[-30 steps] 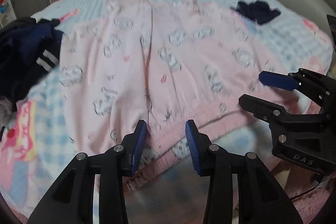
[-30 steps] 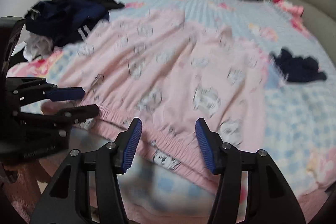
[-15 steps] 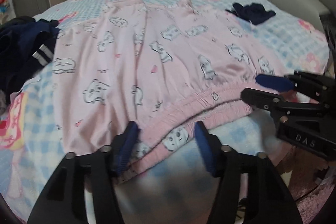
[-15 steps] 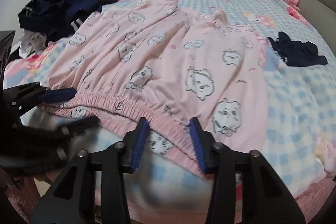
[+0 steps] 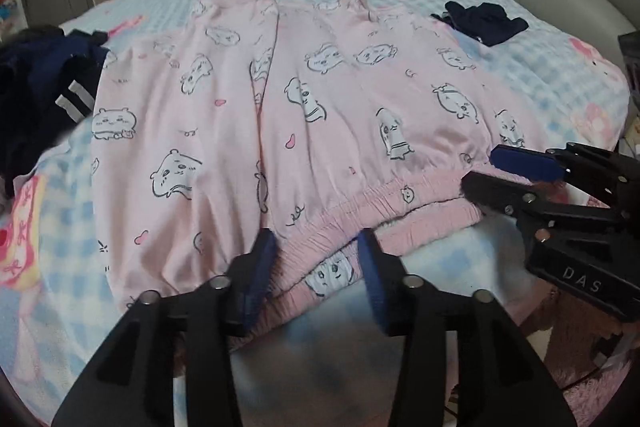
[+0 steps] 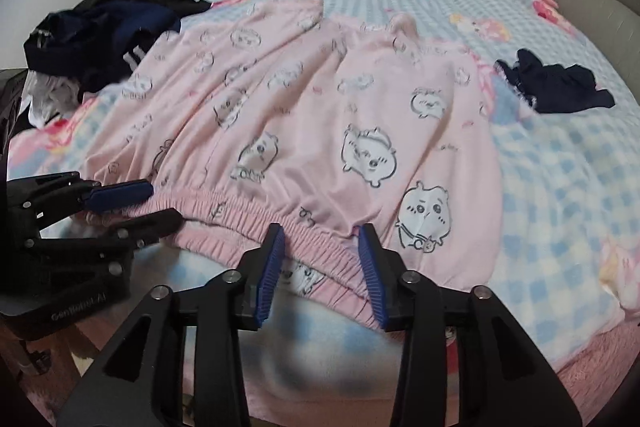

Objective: Fold clothes

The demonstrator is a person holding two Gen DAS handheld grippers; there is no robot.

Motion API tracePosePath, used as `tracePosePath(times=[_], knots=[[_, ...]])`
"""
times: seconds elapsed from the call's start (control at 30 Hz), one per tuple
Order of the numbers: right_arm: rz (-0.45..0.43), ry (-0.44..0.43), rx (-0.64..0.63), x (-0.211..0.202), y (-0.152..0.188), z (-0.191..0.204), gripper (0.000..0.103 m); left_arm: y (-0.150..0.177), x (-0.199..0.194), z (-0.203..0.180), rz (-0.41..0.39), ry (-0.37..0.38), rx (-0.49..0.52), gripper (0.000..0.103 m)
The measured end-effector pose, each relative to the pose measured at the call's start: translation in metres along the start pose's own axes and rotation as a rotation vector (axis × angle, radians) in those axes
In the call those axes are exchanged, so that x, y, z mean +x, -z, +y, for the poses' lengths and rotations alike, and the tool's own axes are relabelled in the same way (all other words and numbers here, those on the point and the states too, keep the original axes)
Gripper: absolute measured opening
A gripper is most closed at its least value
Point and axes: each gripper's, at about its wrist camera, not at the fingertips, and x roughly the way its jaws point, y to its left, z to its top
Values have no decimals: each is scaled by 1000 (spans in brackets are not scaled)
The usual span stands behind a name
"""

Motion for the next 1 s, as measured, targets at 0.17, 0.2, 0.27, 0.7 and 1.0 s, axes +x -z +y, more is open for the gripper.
tracePosePath(times=[0.17,0.2,0.27,0.7,1.0], knots=[[-14,10,-31,-2,1,4,33,-1,-2,-2,-16,-22,-9,20],[-24,5,-24,-6,0,3,29,-3,-6,-1,-33,-24,-13,18],[-49,0,-5,-13,-1,-1,10,-5,-12,4,-55,-25,-29,18],[-16,-44,21,-18,-1,-4,35,-3,-31,3,-93,57,-47,17],[-56,44,-102,-10,1,15,12,0,-26,9,-70,53,-58,17]])
